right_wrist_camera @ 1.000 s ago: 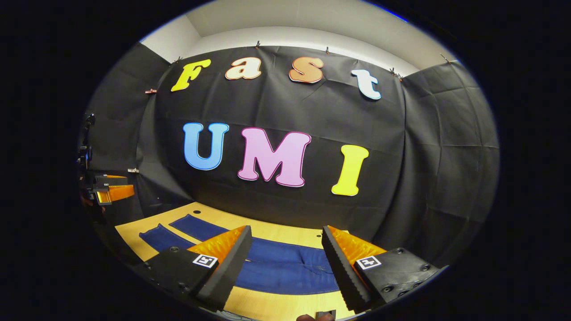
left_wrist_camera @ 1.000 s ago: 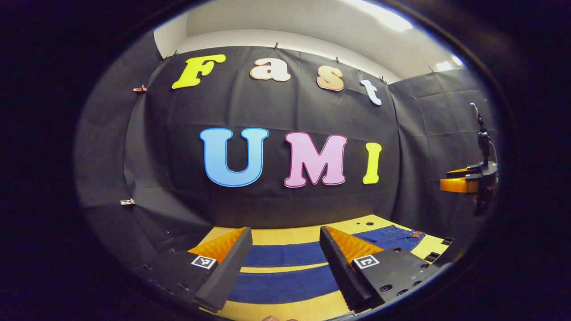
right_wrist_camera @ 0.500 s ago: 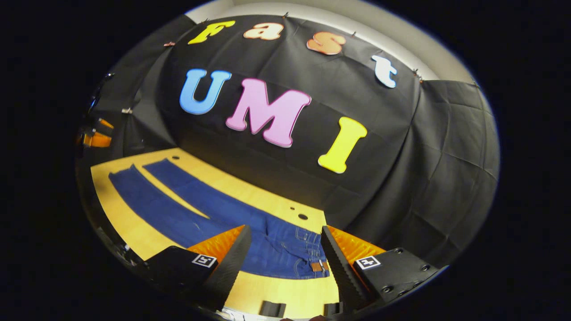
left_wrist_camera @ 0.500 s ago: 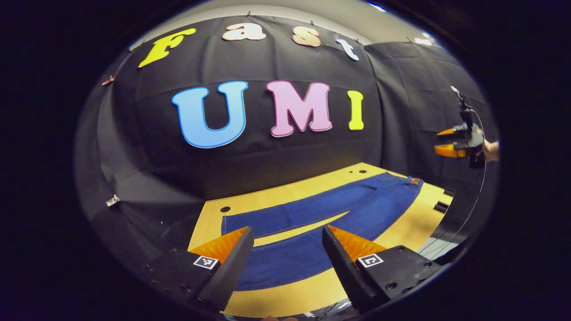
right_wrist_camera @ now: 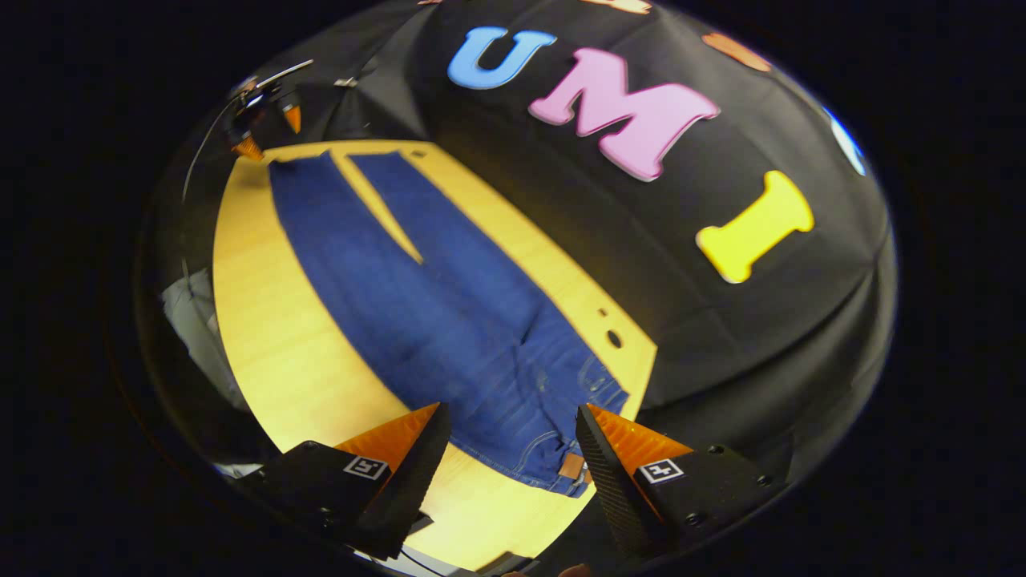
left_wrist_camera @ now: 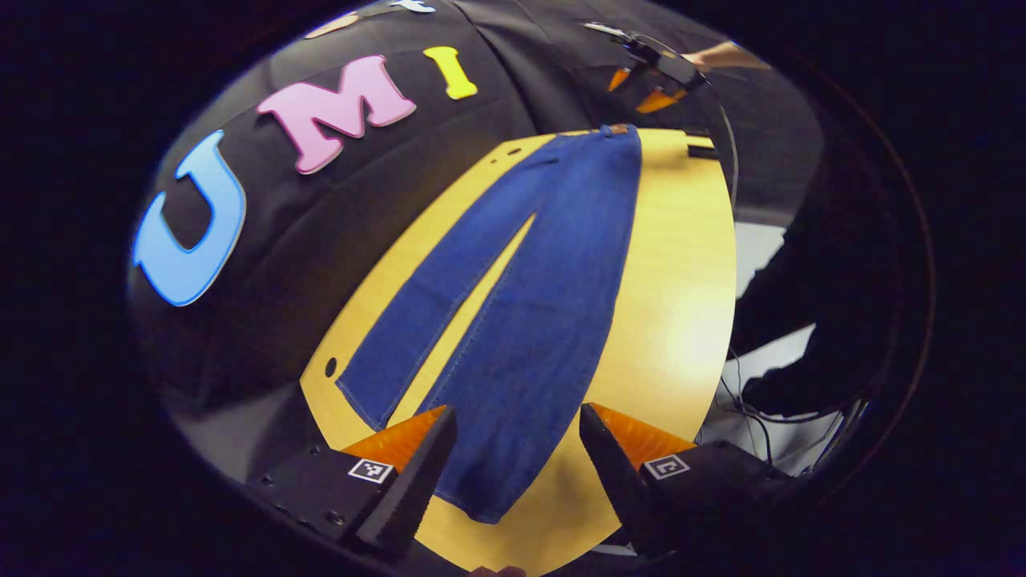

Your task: Grasp the waist and the cuffs of the jeans and fold them to make the two legs overlap; first hold the waist and fold one-third of the jeans toward the cuffs, then hold the cuffs and fold the remaining one-third in the same direction to finish folding.

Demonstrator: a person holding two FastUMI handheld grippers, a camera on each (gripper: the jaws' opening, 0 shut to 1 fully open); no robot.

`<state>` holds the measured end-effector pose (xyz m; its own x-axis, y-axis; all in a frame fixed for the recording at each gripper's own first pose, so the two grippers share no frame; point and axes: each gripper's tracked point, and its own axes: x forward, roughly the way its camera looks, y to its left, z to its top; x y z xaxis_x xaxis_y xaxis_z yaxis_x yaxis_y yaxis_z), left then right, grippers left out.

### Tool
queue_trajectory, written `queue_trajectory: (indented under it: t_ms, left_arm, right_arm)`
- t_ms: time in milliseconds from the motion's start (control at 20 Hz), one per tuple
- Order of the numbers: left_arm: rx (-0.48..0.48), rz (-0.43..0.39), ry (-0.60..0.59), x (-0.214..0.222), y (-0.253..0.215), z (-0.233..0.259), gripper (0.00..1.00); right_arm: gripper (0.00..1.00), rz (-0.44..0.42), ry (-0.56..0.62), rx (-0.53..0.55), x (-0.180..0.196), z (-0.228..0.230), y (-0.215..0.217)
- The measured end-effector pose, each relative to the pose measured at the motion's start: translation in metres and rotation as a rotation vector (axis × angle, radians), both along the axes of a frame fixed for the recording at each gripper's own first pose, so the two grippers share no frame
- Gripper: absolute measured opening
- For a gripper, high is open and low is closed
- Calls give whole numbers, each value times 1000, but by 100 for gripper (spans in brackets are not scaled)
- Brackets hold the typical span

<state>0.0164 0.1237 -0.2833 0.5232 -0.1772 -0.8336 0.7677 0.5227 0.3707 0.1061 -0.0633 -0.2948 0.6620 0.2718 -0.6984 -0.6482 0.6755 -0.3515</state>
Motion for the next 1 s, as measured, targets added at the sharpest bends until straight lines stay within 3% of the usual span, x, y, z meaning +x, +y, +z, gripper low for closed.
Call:
queue_trajectory:
  t_ms: [100, 250, 400, 600, 650, 750, 850, 1000]
  left_arm:
    - [53, -44, 81, 4, 14, -23, 98]
    - [100, -37, 150, 17, 25, -47, 98]
    - [135, -18, 204, 18, 9, -56, 98]
    - [159, -43, 287, 18, 32, -74, 98]
    - [167, -44, 304, 16, 35, -79, 98]
    - [136, -29, 348, 14, 30, -80, 98]
    - [126, 27, 400, 12, 37, -84, 93]
    - [97, 91, 483, 8, 38, -88, 95]
  right_arm:
    - [97, 71, 133, -61, 7, -38, -10]
    - [97, 143, 330, -155, 11, -91, -26]
    - [97, 187, 454, -234, 10, -123, -49]
    - [100, 135, 577, -199, 14, -141, -62]
    - [92, 115, 607, -187, 14, -142, -63]
    - [93, 97, 640, -175, 14, -145, -64]
    - [93, 86, 658, -172, 15, -145, -64]
    - [92, 28, 686, -172, 18, -146, -65]
